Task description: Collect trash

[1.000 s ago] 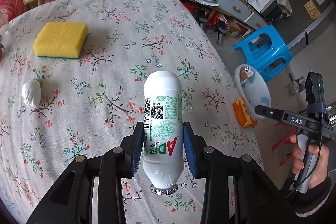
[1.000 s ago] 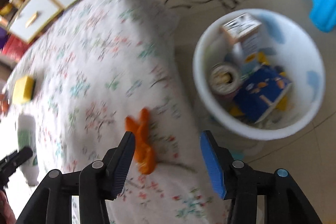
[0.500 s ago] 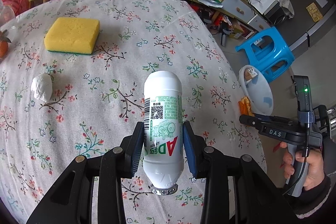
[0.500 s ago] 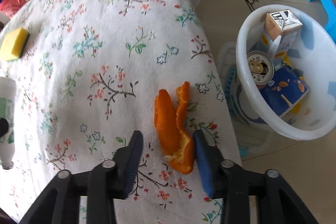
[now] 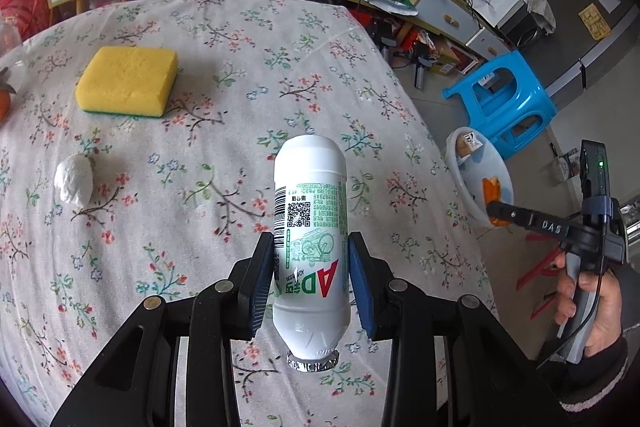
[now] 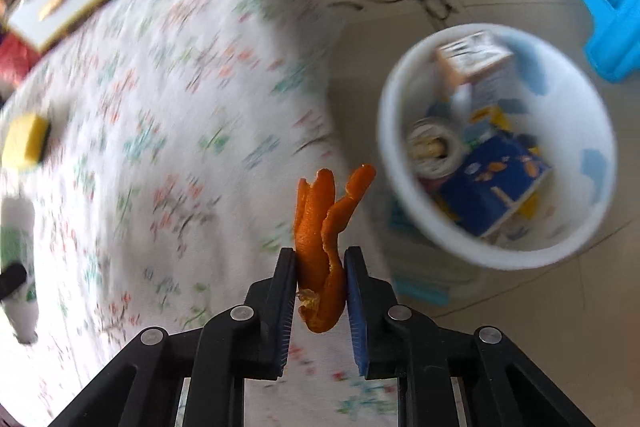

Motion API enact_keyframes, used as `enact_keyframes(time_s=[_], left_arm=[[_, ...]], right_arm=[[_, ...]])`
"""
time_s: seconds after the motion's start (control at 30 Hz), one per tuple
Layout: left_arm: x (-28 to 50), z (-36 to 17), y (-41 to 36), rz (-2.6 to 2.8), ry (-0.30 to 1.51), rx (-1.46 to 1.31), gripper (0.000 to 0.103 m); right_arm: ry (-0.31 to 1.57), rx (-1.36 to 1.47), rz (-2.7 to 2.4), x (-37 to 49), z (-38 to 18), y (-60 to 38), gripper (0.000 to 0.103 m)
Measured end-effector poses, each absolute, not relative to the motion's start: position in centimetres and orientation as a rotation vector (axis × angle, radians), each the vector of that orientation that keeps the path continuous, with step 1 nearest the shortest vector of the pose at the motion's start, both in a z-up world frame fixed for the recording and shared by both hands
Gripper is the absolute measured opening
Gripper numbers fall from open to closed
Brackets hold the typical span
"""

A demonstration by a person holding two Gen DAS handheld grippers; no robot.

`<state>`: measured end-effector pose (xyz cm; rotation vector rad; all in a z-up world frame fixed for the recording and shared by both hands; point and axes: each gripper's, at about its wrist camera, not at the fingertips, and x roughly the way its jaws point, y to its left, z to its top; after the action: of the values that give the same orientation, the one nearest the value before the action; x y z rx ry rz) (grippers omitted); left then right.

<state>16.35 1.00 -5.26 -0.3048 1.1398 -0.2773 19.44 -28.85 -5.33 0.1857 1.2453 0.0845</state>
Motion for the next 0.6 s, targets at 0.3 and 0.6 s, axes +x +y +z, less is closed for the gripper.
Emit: enact_keyframes(time_s=[0.3,0.6], left_arm=[[19.2,-4.2,-5.0,-0.367,1.152,-0.256,0.038],[21.9,-4.6,-15.4,-0.47,1.17,-0.182,0.038]], right_arm=[[1.183,0.433,-0.107,19.8,-5.0,-38.7,0.032],[1.168,0.607,-0.148,18.1,-4.4,-44.0,0.06]])
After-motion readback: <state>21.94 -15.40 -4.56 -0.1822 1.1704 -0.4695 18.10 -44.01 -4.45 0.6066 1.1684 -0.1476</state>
